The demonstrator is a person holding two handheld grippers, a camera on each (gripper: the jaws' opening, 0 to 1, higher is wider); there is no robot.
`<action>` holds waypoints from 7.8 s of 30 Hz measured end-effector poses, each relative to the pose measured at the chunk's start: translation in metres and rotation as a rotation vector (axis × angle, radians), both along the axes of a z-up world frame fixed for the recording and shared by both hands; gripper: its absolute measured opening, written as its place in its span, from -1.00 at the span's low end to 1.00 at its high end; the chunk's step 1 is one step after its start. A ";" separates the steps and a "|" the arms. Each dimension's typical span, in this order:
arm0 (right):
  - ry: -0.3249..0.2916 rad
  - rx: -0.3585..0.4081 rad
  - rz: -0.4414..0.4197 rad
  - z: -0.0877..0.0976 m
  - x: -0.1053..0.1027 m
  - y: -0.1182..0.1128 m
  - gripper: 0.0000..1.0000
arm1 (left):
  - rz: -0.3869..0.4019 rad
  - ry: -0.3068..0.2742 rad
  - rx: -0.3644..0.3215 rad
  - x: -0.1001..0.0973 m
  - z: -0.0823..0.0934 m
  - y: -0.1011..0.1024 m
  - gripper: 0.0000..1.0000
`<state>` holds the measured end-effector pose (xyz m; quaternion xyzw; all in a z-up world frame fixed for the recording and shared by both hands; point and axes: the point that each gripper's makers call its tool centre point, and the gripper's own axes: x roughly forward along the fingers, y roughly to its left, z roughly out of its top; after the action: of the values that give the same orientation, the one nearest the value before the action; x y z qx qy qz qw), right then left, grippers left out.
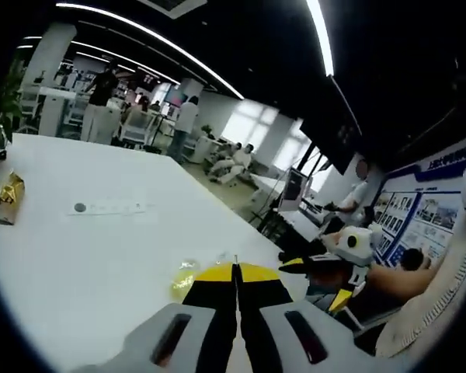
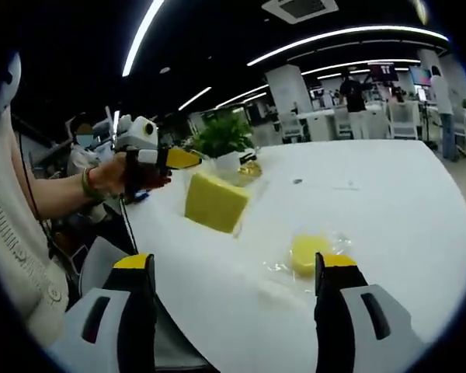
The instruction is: Compare the silicone blocks by pressing each to a similar depth, holding the contact briefly, and releasing to observe deformation and rebound differences across the visible hardness samples.
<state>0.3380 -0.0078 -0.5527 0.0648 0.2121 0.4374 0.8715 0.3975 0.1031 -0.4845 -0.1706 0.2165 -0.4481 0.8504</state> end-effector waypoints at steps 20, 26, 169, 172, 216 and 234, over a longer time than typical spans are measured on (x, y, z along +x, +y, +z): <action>0.030 0.144 0.174 0.014 0.029 0.067 0.53 | -0.224 -0.093 -0.015 -0.037 0.046 -0.024 -1.00; 0.095 0.304 0.169 0.024 0.040 0.082 0.49 | -0.278 -0.093 -0.031 -0.043 0.048 -0.028 -1.00; 0.013 0.253 0.169 0.032 0.020 0.097 0.00 | -0.151 -0.048 -0.018 -0.043 0.031 0.000 -1.00; 0.001 0.244 0.149 0.028 0.019 0.094 0.06 | -0.136 -0.026 -0.011 -0.043 0.020 0.004 -1.00; 0.200 0.124 -0.376 -0.024 -0.070 -0.043 0.58 | 0.017 0.177 0.078 0.087 -0.129 0.055 -1.00; 0.280 0.072 -0.385 -0.040 -0.070 -0.037 0.55 | 0.171 0.282 0.170 0.123 -0.210 0.114 -1.00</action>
<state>0.2677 -0.0448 -0.5923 0.1953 0.2988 0.2570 0.8981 0.5206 0.2167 -0.6941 -0.1770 0.3557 -0.3260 0.8579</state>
